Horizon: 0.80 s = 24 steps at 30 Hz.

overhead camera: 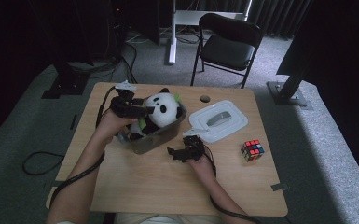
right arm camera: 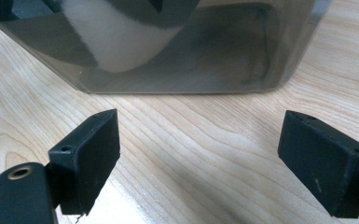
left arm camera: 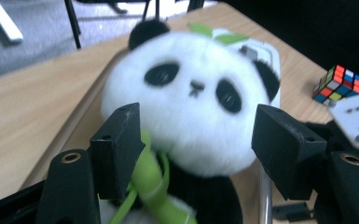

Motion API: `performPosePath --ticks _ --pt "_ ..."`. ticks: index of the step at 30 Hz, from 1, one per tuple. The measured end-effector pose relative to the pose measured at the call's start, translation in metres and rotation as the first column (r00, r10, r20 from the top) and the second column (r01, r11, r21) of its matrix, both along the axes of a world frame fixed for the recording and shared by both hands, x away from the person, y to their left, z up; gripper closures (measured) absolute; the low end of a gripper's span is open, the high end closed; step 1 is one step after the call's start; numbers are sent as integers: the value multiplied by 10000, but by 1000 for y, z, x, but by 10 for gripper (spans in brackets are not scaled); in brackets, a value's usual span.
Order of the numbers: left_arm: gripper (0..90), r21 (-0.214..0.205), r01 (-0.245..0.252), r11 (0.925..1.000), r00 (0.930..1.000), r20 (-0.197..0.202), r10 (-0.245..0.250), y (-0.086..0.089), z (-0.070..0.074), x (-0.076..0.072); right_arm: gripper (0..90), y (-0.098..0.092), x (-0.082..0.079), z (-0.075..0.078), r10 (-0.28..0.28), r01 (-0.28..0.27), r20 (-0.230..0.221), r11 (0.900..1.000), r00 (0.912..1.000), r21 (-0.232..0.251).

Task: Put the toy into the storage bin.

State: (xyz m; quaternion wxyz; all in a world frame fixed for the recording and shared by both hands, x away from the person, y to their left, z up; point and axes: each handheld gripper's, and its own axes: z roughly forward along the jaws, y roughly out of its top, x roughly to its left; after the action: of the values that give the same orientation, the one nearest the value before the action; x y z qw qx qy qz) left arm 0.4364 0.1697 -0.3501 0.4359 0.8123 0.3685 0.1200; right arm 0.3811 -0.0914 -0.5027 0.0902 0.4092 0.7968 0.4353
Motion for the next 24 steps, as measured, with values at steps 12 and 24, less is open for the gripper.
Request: performPosePath --ticks 12,24 --pt "343 849 505 9951 9987 -138 -495 -28 -12 25 126 -5 1 -3 -90 91 -103 9999 9999 90" --pt "346 1002 670 9927 9968 -505 -621 -33 -25 35 125 -6 0 -5 -96 99 -161 9998 9998 184"
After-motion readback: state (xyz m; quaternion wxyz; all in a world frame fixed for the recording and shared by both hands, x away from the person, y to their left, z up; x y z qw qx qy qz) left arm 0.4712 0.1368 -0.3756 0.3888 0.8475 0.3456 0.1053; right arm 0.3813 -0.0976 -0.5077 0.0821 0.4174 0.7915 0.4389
